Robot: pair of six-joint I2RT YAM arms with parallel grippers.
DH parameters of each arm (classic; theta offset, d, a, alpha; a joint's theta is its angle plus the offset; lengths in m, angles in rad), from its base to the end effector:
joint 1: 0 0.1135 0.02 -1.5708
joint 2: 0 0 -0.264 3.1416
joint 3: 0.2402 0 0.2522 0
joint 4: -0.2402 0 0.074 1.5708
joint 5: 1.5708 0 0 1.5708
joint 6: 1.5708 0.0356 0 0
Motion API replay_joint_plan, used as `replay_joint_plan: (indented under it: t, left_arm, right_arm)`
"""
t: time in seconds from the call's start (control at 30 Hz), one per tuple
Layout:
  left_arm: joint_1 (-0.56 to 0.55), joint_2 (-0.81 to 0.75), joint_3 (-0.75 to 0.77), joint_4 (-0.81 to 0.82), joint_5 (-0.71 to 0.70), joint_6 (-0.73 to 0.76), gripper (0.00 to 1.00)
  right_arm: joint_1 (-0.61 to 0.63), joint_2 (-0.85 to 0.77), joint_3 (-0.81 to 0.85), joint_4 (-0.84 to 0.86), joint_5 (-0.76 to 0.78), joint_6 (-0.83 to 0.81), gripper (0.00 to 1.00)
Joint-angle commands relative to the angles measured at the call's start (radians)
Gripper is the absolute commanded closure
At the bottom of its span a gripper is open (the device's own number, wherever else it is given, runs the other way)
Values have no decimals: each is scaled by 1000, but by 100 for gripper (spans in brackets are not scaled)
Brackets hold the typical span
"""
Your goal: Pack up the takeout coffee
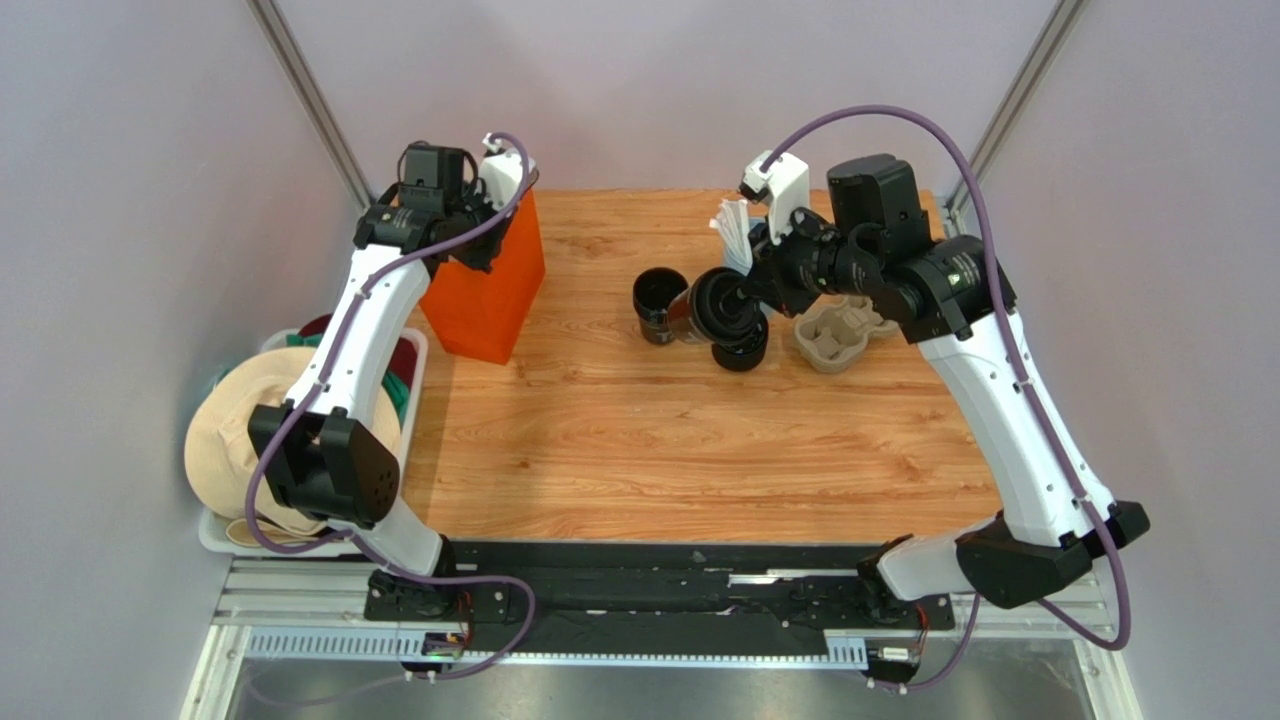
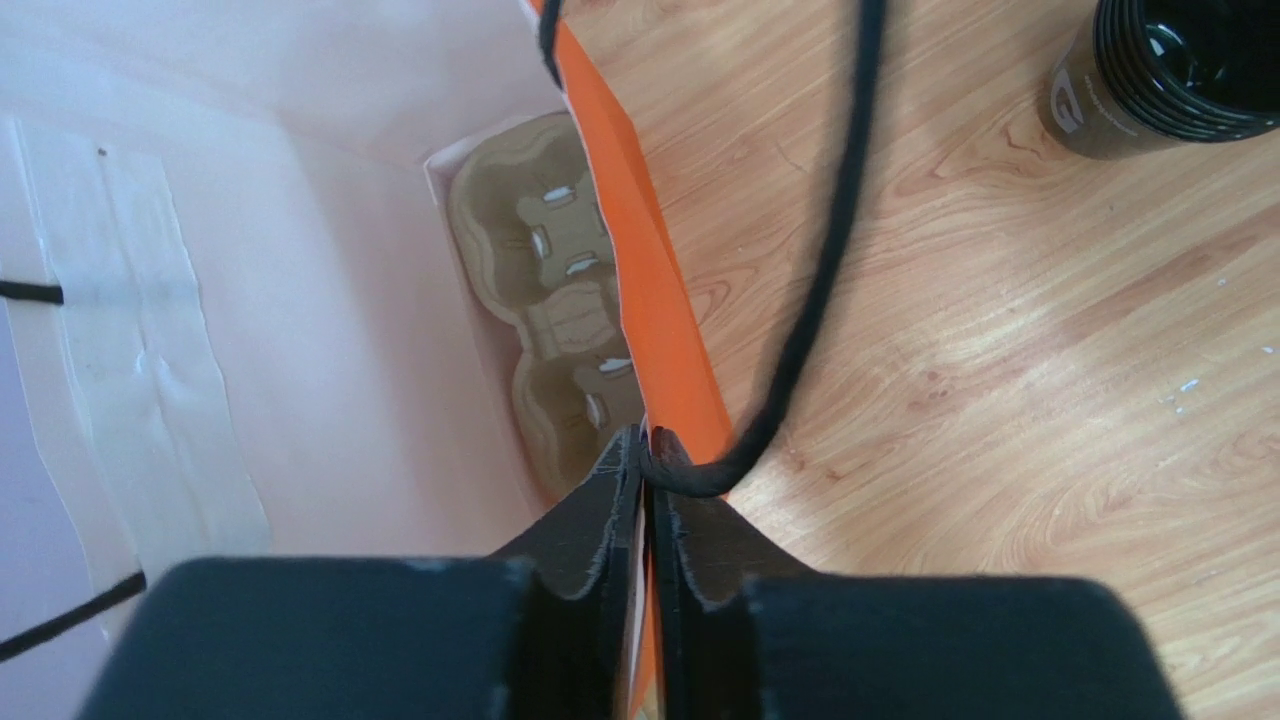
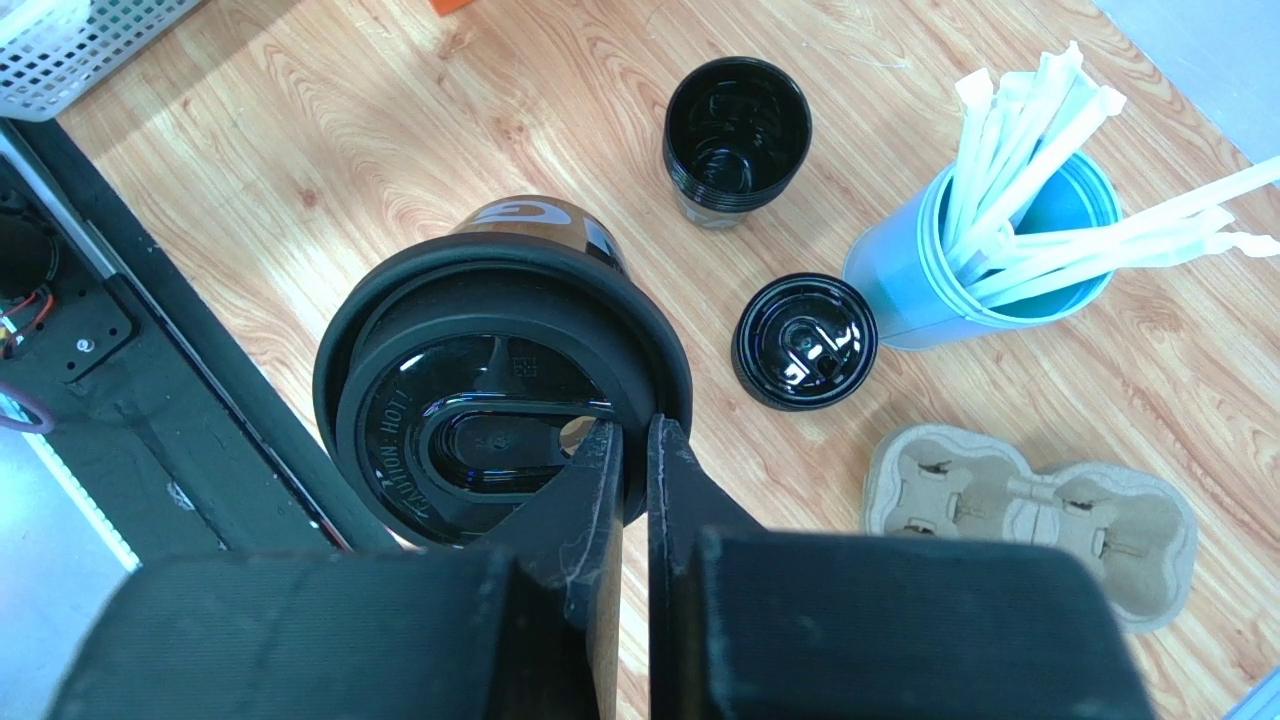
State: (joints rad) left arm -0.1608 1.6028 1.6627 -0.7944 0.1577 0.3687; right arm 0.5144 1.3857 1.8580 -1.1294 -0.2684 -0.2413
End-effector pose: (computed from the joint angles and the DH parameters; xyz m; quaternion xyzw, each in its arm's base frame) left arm 0.3450 -0.0616 0.3788 0.2693 0.8709 -0.0296 0.4101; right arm 0.2113 0.1303 0.4717 -0.3830 0.8049 0.1785 0.4167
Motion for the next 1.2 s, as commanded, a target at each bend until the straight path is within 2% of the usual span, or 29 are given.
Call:
replay_joint_plan:
  t: [0.0,0.1,0.33,0.67,0.97,1.17]
  left_arm:
    - [7,-30,-4,4,31,-5,97]
    - [7,-46,-23,3,51,-8,100]
    - [7,-96,-96,3,107,-16,100]
    - [-3,-198,-119,-55,172,-39,100]
    - [-81,-290,-142,-160,233,-43,100]
    - [-147,-357,-181,-166,250,-54,100]
  right_arm:
    - [-16,-33,36,14,-14,-7,100]
    - [-25,-36,46,17,-12,-4,100]
    - [-65,-16,76,26,-3,2,100]
    - [-137,24,125,45,-22,28,100]
    - [-137,68,197,49,-29,37,100]
    - [-139,96,248,83,-20,63,100]
